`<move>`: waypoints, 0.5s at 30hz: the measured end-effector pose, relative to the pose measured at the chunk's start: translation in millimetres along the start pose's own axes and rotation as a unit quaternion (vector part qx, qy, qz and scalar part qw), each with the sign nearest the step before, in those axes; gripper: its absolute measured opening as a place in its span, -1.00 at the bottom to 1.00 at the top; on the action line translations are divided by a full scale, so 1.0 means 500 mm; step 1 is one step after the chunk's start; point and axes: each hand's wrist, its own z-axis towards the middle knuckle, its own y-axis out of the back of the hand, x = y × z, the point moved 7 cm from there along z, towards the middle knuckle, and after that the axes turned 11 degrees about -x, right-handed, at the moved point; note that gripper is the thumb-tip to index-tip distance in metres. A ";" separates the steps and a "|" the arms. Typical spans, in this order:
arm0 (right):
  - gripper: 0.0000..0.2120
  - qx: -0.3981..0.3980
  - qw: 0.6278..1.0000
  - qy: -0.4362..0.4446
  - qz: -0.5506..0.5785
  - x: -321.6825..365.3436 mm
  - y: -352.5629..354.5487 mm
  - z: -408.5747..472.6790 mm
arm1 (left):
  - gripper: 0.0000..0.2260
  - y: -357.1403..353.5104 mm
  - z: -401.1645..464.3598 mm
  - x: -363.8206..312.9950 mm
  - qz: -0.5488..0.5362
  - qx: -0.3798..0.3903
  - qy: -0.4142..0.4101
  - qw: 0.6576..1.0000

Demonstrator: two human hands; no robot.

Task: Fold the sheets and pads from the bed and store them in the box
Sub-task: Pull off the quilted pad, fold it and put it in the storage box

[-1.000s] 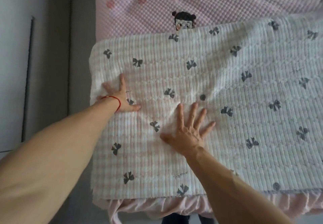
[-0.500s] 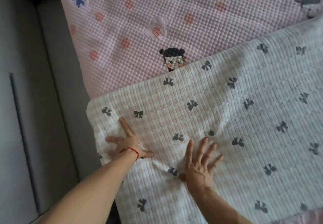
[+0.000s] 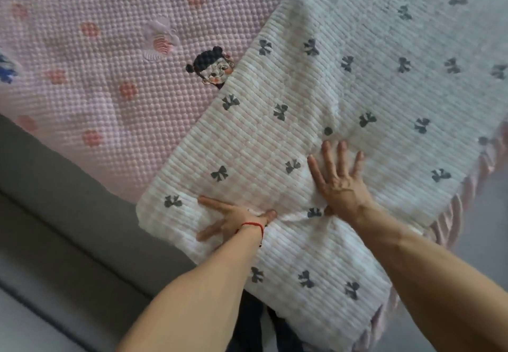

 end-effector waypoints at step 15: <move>-0.16 -0.171 0.853 -0.369 0.328 0.241 -0.267 -0.470 | 0.22 0.015 0.021 0.056 0.063 0.054 -0.169 0.982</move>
